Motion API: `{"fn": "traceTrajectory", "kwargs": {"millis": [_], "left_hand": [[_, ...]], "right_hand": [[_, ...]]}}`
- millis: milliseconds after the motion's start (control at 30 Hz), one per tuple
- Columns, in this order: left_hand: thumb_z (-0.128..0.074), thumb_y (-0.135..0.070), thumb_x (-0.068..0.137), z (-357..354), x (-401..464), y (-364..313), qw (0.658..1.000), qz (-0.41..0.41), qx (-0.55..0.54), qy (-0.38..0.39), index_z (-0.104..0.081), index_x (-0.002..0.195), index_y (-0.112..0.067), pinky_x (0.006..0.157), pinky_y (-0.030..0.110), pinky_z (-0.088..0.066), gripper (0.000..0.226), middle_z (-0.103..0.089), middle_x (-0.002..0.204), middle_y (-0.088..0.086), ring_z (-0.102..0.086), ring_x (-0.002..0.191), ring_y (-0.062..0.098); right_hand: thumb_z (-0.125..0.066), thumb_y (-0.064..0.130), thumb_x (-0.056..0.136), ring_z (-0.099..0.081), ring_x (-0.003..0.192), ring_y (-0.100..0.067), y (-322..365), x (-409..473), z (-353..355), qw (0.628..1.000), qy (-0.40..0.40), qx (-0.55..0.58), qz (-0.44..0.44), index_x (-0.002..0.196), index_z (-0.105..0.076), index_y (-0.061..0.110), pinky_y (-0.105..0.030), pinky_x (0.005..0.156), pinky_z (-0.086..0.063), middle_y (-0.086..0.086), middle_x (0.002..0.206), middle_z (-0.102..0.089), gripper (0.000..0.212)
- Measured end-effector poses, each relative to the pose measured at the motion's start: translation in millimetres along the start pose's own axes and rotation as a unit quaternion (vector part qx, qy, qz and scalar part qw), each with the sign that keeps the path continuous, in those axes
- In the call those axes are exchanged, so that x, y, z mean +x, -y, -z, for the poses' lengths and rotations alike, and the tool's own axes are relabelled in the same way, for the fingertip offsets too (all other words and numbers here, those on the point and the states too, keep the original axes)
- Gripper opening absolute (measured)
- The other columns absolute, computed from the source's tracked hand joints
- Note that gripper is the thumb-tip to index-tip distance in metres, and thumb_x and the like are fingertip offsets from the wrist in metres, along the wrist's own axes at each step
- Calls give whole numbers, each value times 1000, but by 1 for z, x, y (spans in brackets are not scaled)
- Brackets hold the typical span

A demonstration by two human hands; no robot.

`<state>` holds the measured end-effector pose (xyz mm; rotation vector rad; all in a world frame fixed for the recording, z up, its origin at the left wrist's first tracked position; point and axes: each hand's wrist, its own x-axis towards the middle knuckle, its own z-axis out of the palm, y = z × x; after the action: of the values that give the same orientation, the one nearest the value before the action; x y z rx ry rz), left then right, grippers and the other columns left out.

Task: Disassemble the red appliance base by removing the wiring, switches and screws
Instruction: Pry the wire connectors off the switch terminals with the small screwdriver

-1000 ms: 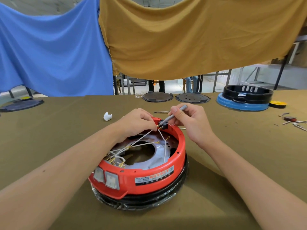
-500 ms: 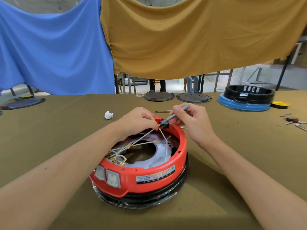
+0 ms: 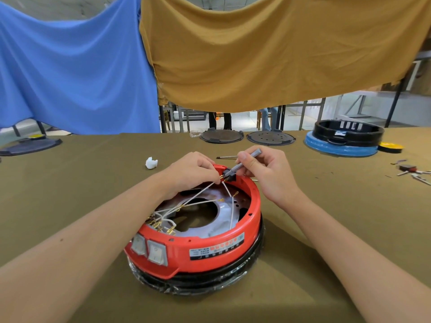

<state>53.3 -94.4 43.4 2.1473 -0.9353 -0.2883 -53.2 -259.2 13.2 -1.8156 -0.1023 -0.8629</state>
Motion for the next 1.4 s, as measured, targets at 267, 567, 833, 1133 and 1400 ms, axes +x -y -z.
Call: {"fn": "traceTrajectory", "kwargs": {"millis": [267,567,833,1133,1400], "left_hand": [[-75,-21,78,0,1,1,1000,-8,-21,-9,-77,70,-11,66,13,-36,13,-61,93,-21,-55,80,-10],[-71,-19,81,3,0,-1,993,-52,-88,-57,-75,71,-11,64,6,-40,14,-61,71,-34,-54,68,-18],[-61,-18,94,12,-5,-8,945,-113,-303,-49,-75,76,-23,68,22,-43,23,-55,69,-5,-50,65,8],[-62,-17,94,20,-4,-8,865,-75,-486,-98,-69,80,-16,55,23,-48,16,-67,75,0,-53,58,9],[-66,-14,91,13,-7,-8,914,-86,-382,-110,-68,85,-17,55,19,-48,7,-76,92,7,-58,61,7]], "right_hand": [[-58,10,98,-67,64,-14,3,-1,-3,999,-1,44,-20,84,-68,-1,-20,64,-54,-23,77,-70,21],[-50,30,102,-61,59,-16,6,2,1,987,-74,125,-67,90,-69,5,-35,66,-58,-10,69,-67,34],[-47,39,102,-53,57,-13,9,6,7,945,-120,276,-126,91,-67,14,-29,60,-56,-3,66,-64,34],[-69,23,85,-57,64,-15,12,5,5,929,-55,340,-138,93,-64,14,-32,66,-57,-7,79,-67,12],[-76,9,78,-64,68,-19,14,3,-4,940,-35,316,-121,94,-67,13,-31,69,-58,-12,85,-67,18]]}}
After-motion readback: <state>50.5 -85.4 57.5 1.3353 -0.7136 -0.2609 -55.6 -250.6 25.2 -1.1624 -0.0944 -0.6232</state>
